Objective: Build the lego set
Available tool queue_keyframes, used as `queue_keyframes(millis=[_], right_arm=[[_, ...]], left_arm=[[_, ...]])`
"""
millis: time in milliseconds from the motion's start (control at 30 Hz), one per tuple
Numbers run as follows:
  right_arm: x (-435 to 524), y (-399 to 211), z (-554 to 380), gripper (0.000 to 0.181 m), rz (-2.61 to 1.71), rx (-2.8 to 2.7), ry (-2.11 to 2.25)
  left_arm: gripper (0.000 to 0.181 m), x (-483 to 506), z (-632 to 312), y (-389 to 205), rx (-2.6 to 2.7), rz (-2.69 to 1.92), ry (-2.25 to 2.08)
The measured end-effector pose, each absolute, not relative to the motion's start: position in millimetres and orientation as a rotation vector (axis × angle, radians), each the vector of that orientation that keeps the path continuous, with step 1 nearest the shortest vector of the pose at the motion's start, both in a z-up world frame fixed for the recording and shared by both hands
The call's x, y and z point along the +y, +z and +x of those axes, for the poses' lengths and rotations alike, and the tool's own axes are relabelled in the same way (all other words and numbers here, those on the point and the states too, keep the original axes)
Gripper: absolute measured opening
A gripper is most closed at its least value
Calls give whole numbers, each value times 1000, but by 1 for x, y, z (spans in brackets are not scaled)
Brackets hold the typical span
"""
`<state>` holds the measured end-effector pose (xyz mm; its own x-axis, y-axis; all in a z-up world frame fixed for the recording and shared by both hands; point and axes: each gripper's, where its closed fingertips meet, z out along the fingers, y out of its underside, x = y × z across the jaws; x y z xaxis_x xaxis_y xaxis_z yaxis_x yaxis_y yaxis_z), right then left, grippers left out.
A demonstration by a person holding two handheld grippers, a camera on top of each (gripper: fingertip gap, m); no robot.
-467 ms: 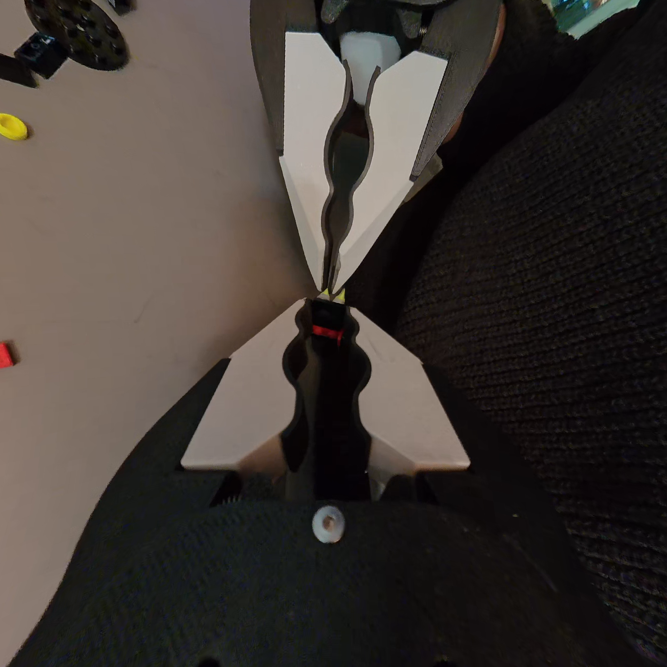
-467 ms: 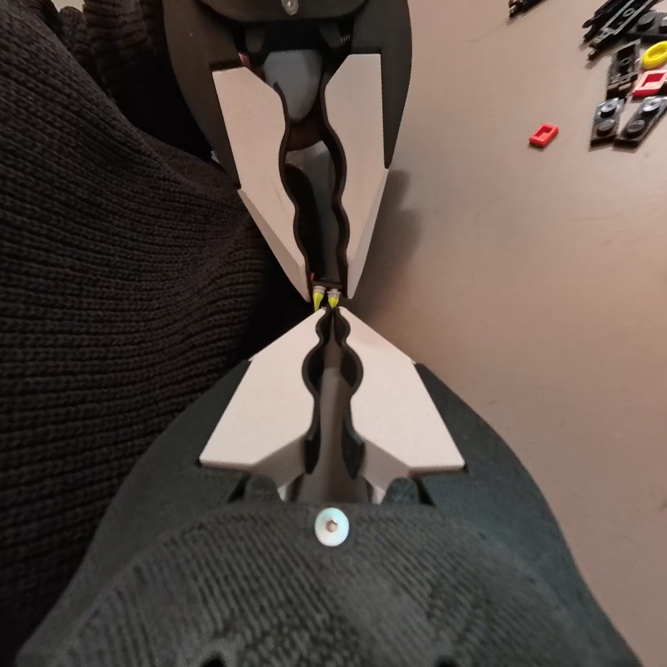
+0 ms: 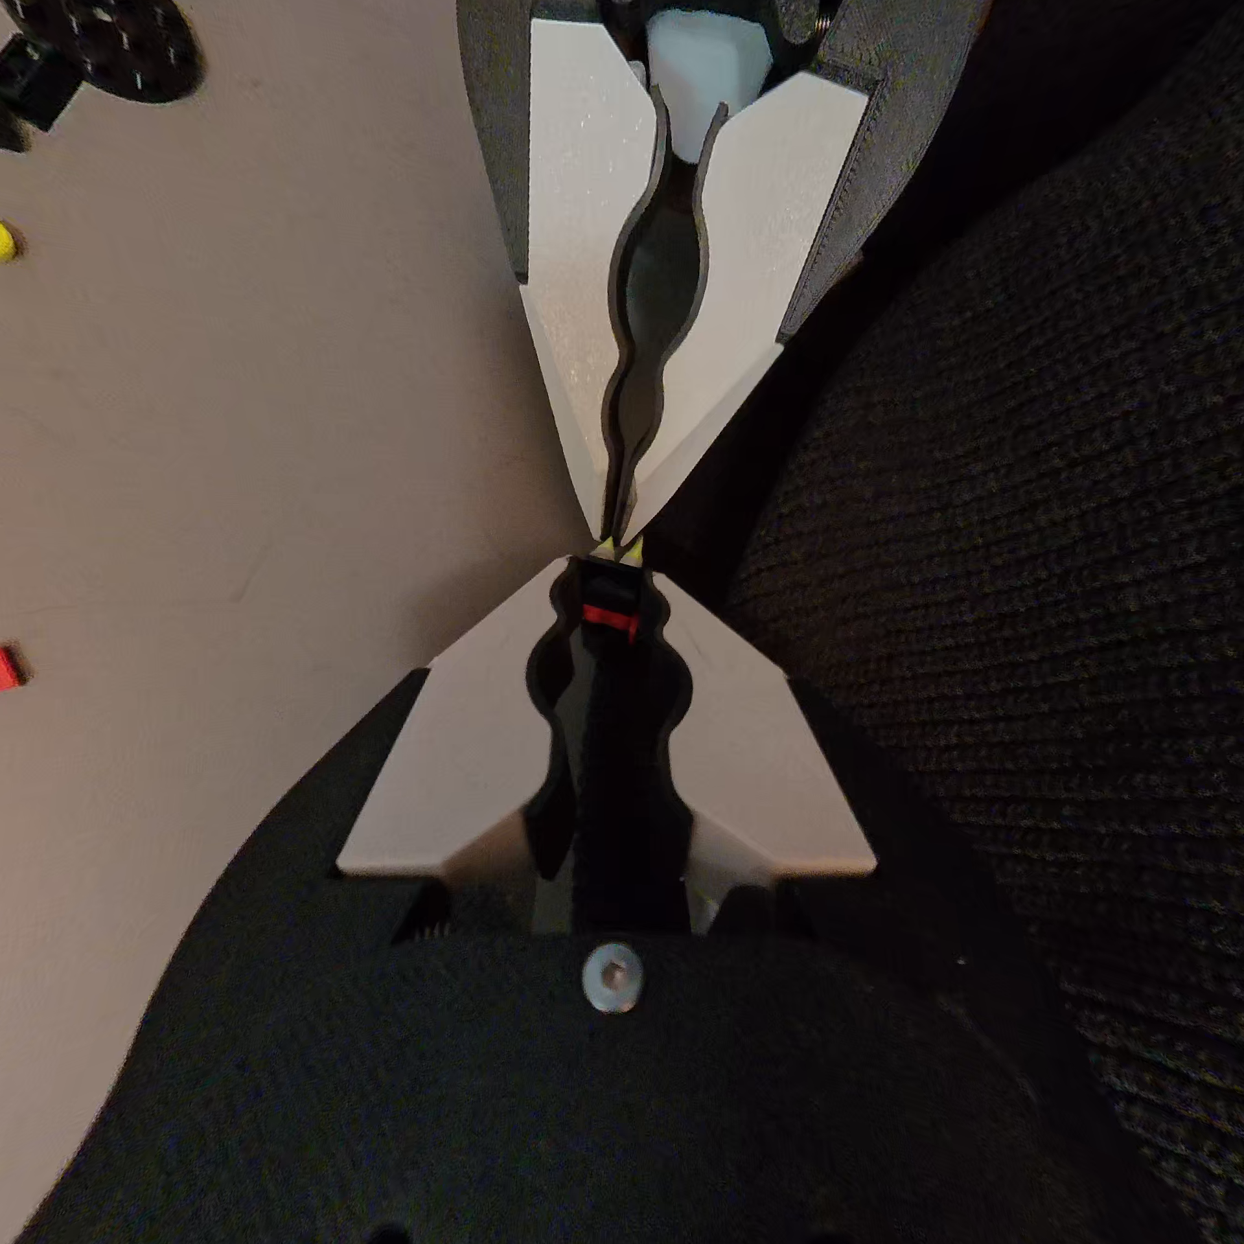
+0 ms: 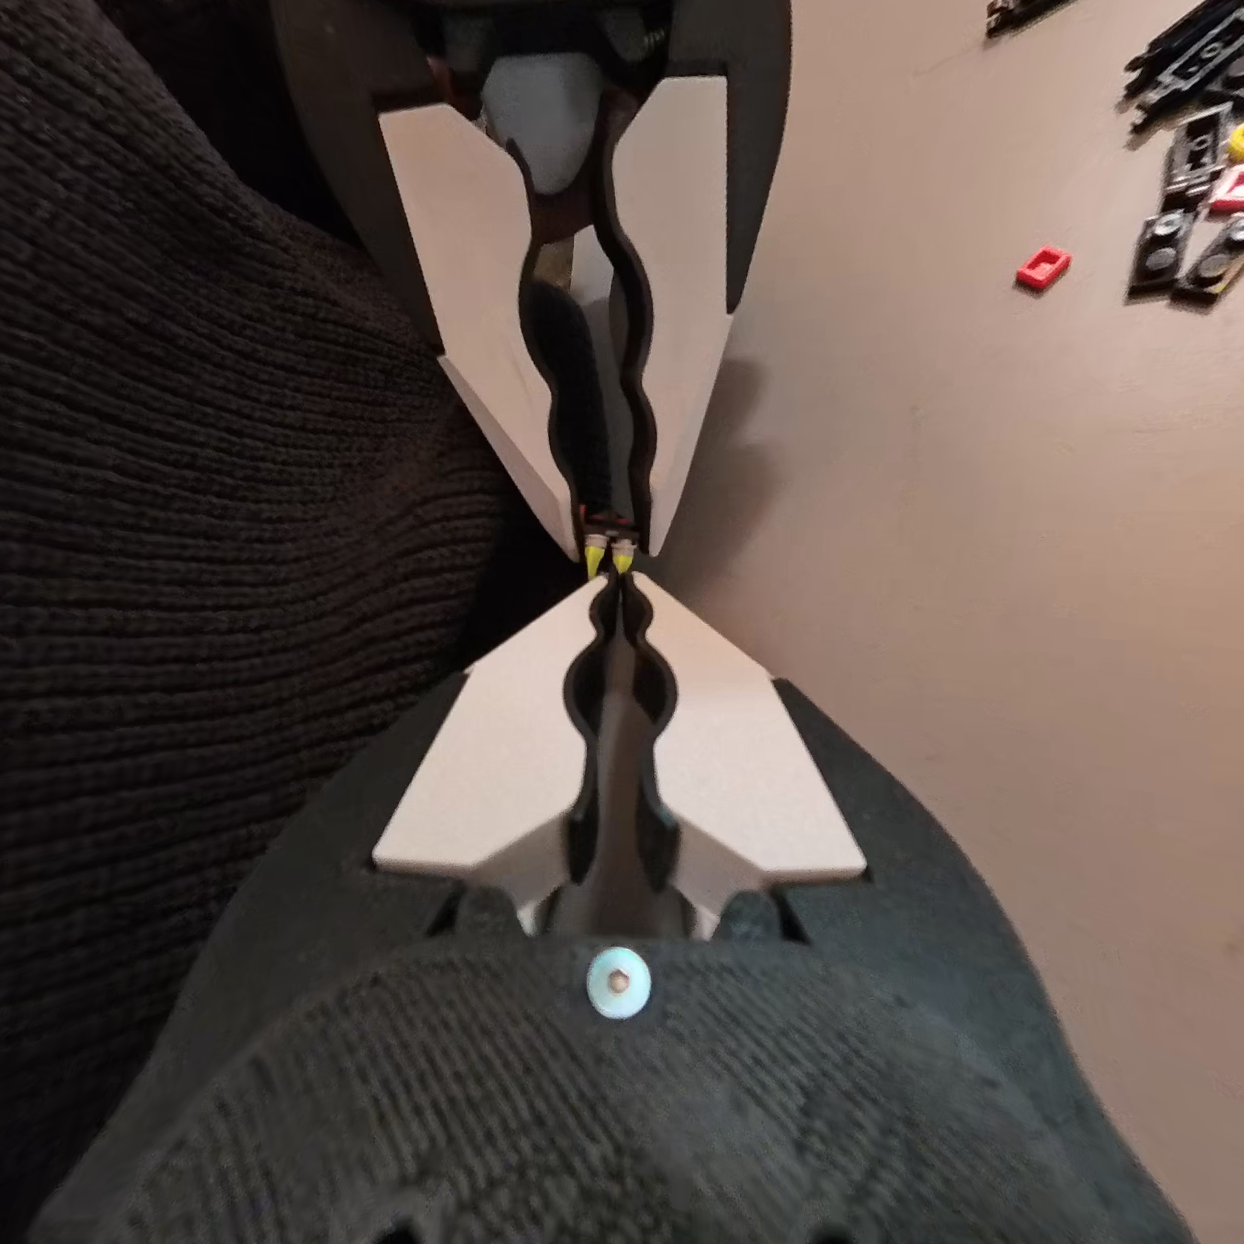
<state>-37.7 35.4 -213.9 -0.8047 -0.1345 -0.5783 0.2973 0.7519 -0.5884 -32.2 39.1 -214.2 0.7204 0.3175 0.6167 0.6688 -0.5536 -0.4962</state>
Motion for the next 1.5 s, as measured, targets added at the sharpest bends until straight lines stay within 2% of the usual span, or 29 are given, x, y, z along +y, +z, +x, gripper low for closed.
queue_keyframes(millis=[33, 500, 867, 933, 1300, 1500], right_arm=[[36, -214, -37, 0, 112, 2337, -923], [42, -215, -36, 0, 96, 2349, -900], [36, -208, -43, 3, 192, 2254, -975], [36, -204, -51, 15, 228, 2237, -1016], [32, -141, -107, 8, 302, 2190, -1639], [27, -132, -106, 2, 311, 2164, -1733]], left_arm=[[15, 39, -32, -214, -738, -2184, -606], [15, 45, -29, -217, -685, -2323, -608], [15, 41, -36, -212, -752, -2122, -664], [15, 39, -40, -210, -775, -2062, -661], [13, 9, -87, -152, -733, -1552, -430], [14, 10, -92, -138, -699, -1478, -385]])
